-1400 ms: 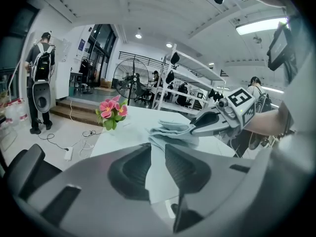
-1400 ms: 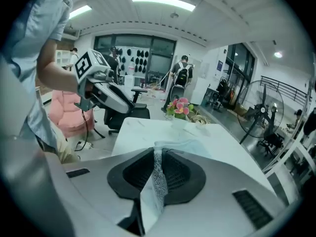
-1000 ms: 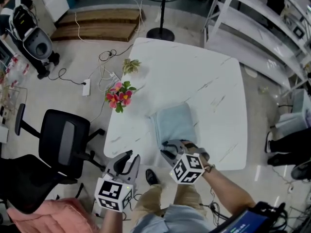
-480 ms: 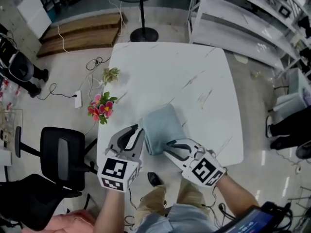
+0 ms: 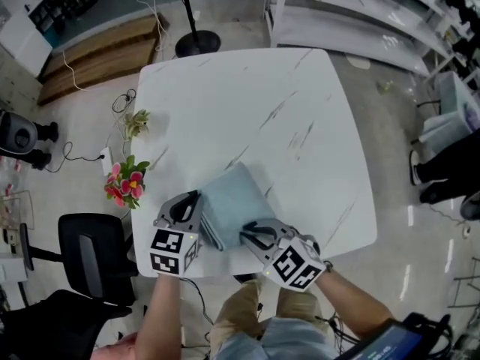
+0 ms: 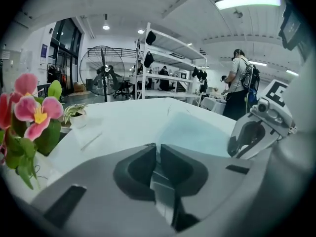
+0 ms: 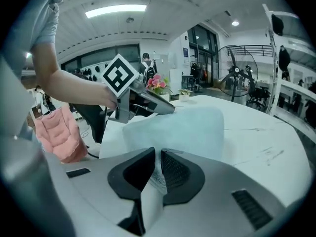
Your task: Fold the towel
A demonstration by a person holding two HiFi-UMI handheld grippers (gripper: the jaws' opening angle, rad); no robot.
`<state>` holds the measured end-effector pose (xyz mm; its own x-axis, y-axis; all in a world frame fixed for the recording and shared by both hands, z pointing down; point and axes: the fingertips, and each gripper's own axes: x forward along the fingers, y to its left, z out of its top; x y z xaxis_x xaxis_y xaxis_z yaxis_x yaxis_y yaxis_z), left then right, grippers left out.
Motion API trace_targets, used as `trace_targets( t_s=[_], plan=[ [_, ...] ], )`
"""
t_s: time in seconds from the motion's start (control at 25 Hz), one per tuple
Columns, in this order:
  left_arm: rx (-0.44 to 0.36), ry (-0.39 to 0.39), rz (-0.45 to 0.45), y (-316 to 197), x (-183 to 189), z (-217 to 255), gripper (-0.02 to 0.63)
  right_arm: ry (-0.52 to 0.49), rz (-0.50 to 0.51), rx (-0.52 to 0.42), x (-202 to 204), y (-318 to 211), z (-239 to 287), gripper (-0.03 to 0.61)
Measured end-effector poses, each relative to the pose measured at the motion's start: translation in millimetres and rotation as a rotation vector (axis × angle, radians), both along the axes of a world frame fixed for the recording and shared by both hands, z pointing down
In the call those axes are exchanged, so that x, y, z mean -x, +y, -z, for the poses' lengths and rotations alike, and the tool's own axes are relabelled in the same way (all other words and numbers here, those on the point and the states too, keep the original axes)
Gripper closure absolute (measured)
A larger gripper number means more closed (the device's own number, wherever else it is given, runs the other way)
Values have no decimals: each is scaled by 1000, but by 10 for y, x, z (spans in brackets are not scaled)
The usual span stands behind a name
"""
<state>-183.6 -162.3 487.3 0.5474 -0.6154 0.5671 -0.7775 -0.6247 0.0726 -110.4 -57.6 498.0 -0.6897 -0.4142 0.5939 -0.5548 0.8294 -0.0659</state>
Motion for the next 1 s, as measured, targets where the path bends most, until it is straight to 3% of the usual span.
trace_targets(
  t_s=[0.2,0.4,0.6,0.72,1.0],
  plan=[
    [-17,11,29,-80,47,62,580,-22,-1,-12,28,-46,111,520],
    [-171,92,121,-12,244,878,580,-142,-135,-50,-175,-173,706,514],
    [-373,186,260,244,403,2036,580,-295,-286,-194,-306,-414,1751,536],
    [-487,197,310,461,420,2656,580,-348,-342,-299,-294,-470,2362,554],
    [-640,222,364,814,427,3397,589,-362,-376,-537,-162,-292,3186,563]
  ],
)
